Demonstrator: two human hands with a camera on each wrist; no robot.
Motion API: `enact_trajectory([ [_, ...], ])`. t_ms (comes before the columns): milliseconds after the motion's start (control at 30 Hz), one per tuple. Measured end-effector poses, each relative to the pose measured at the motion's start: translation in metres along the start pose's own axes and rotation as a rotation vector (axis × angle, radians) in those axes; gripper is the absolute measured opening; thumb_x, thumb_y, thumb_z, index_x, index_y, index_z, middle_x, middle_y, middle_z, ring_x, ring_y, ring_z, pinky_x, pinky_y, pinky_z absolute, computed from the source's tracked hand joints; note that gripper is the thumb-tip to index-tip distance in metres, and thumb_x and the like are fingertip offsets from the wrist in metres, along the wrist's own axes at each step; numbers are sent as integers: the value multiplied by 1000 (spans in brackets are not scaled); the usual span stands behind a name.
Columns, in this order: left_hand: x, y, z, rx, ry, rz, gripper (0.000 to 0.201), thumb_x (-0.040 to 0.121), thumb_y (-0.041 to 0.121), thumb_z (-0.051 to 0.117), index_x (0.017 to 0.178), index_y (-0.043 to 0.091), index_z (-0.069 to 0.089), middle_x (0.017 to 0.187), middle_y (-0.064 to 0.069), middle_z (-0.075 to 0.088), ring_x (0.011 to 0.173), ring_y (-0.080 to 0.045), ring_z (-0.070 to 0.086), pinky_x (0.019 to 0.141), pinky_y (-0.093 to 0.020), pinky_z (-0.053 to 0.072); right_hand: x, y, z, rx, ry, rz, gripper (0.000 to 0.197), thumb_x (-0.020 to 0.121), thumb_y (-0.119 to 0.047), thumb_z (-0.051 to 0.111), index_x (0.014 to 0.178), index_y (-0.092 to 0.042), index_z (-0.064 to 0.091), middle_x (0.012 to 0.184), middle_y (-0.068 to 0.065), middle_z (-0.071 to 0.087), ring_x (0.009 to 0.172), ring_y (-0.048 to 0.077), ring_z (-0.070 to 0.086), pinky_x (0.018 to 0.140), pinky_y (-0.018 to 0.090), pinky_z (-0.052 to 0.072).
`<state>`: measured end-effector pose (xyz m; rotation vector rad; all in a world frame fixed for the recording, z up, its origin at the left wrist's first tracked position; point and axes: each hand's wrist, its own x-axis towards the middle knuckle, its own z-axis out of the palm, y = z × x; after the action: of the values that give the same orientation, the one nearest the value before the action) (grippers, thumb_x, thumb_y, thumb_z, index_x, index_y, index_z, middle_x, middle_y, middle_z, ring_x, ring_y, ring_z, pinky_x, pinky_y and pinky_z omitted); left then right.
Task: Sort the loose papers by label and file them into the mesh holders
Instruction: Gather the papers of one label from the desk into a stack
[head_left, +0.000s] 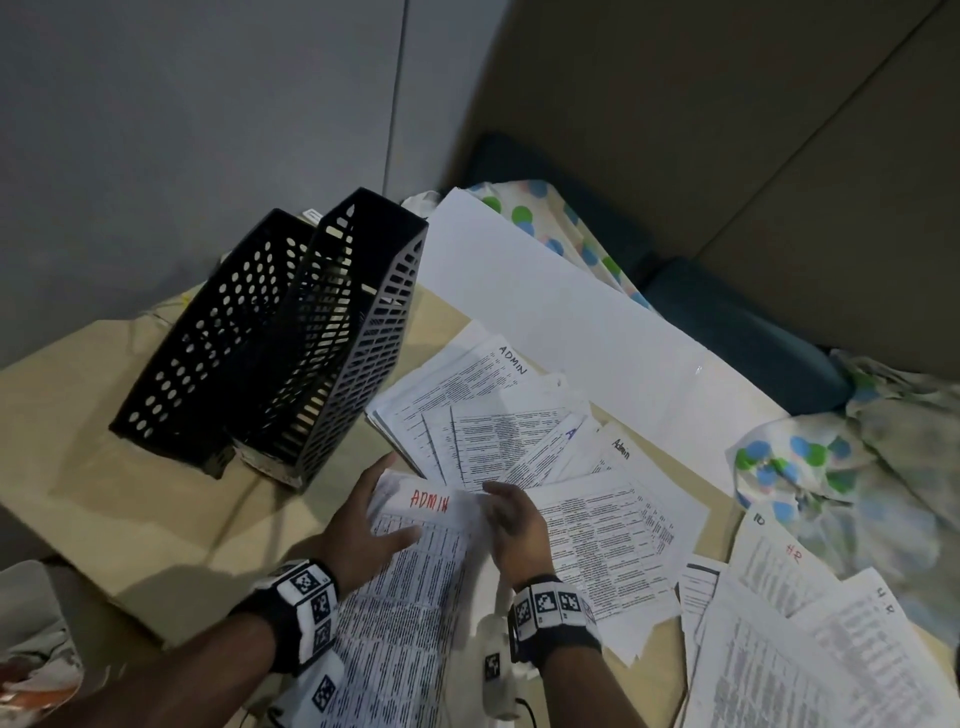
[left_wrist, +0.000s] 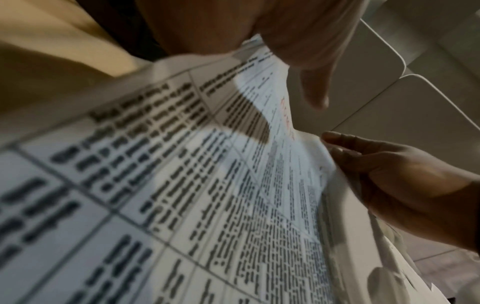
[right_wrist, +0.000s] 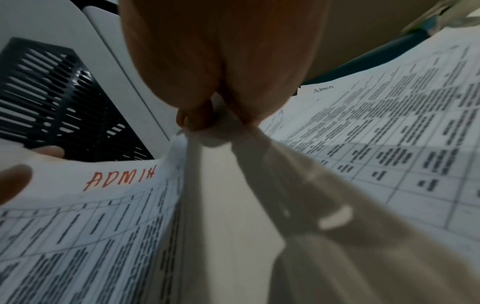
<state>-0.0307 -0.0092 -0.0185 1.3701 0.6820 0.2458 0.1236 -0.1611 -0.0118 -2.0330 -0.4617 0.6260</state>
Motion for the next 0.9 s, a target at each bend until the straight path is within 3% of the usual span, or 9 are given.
enact_trajectory([
  [67, 3, -1, -3, 50, 37, 53, 66, 78, 13, 74, 115, 58, 44, 115, 24, 58, 103, 6, 59, 80, -20, 54, 0, -1, 1, 18, 47, 25, 37, 85, 18, 45, 100, -11, 63, 102, 7, 70, 85, -8, 63, 76, 5, 48],
  [200, 10, 6, -10, 142, 104, 72, 15, 83, 37, 61, 93, 44, 50, 87, 3, 62, 74, -13, 62, 57, -13, 47, 4, -1, -3, -35, 51, -22, 21, 92, 2, 52, 99, -14, 63, 97, -2, 68, 83, -13, 59, 72, 0, 43],
  [333, 16, 2, -12, 216, 78, 68, 46, 91, 9, 50, 111, 50, 46, 108, -4, 56, 80, -9, 59, 65, -20, 48, 1, 2, 3, -42, -9, -14, 21, 86, -2, 64, 103, -13, 61, 99, -8, 65, 84, -12, 60, 72, 11, 52],
  [400, 16, 0, -13, 260, 54, 78, 53, 89, 0, 50, 103, 51, 49, 111, 5, 57, 92, -2, 57, 69, -10, 46, 1, 3, 4, -19, 8, -3, 24, 84, 7, 60, 98, -12, 62, 95, -3, 68, 81, -8, 63, 72, 14, 54],
  [533, 17, -3, -17, 277, 103, 56, 36, 88, 6, 57, 93, 41, 51, 104, 8, 59, 98, -14, 58, 67, -9, 43, 8, 5, -3, -38, 55, 10, 13, 88, -2, 61, 97, -9, 68, 89, -1, 69, 75, -11, 63, 67, 6, 47],
  [633, 13, -4, -19, 255, 137, 20, 38, 88, 15, 61, 98, 49, 48, 105, 5, 58, 97, -16, 60, 65, -15, 47, 8, 13, -6, -144, -16, 26, 28, 86, -22, 67, 112, -29, 61, 99, -8, 66, 77, 9, 64, 65, 22, 50],
  [700, 9, -7, -19, 184, 120, -50, 55, 84, 17, 67, 115, 54, 41, 109, 4, 55, 98, -16, 60, 69, -20, 54, 7, 18, -3, -179, -59, 34, 36, 87, -16, 62, 113, -40, 53, 107, -8, 64, 89, 19, 65, 71, 29, 54],
  [833, 5, -12, -18, 335, 98, -166, 44, 80, 26, 71, 121, 30, 56, 107, 2, 65, 103, -21, 62, 88, -35, 52, 8, 13, 2, -140, -11, -22, 20, 95, -17, 54, 109, -31, 55, 104, -1, 64, 91, 18, 60, 60, 6, 41],
  [900, 5, -12, -22, 381, 147, -229, 33, 84, 22, 66, 117, 22, 62, 100, 1, 67, 98, -22, 64, 88, -31, 49, 13, 12, 0, -164, -24, -12, 20, 99, -26, 47, 115, -25, 57, 112, 0, 64, 99, 15, 58, 73, 9, 43],
])
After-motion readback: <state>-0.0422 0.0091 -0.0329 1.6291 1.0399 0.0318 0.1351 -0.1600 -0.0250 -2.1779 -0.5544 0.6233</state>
